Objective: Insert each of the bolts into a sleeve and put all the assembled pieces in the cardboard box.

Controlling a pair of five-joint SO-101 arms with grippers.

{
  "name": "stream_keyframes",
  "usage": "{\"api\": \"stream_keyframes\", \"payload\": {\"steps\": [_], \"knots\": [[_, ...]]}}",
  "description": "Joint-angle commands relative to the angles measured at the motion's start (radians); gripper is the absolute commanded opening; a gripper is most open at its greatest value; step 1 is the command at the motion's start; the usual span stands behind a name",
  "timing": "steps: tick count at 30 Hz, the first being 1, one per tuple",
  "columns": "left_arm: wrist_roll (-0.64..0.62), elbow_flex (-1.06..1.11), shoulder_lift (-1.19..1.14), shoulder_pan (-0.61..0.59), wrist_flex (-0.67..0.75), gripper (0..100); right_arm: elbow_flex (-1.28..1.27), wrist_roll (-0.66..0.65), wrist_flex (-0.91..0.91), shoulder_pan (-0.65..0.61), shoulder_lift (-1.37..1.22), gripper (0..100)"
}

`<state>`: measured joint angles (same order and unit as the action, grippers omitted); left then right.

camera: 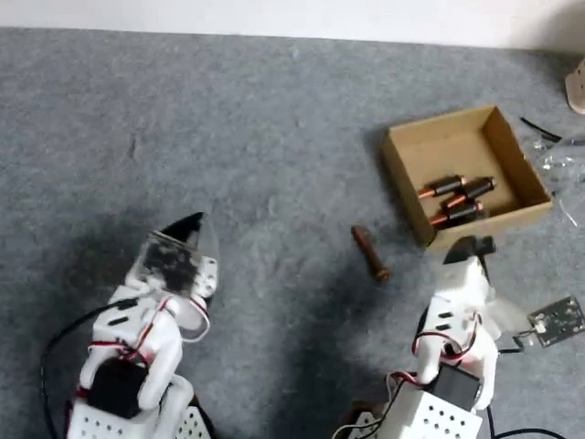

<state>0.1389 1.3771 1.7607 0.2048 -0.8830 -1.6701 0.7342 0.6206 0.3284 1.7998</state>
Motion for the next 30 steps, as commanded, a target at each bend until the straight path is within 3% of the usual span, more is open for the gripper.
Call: {"api": "stream_keyframes", "payload": {"steps": [1,5,8,12,16,24,30], "knots": [[0.249,-0.15,-0.24,0.143,-0.021,1,-0.01,-0.005,-0.002,0.024,0.008,0.4],[0.446,-0.378,-0.604,0.199,-0.026,1,-0.01,-0.005,-0.002,0.024,0.008,0.4],[0.516,-0.644,-0.911,0.236,-0.066,1,-0.01,-0.005,-0.002,0.024,0.008,0.4],[0.6,-1.049,-1.325,0.323,-0.29,1,-0.008,-0.005,-0.002,0.025,0.008,0.4],[0.77,-1.415,-1.678,0.437,-0.505,1,-0.002,-0.005,-0.004,0.061,0.008,0.4],[0.973,-1.94,-2.135,0.581,-0.756,2,-0.002,-0.005,-0.005,0.165,0.008,0.4],[0.994,-2.135,-2.402,0.559,-0.769,18,-0.001,-0.005,-0.005,0.236,0.008,0.5]]}}
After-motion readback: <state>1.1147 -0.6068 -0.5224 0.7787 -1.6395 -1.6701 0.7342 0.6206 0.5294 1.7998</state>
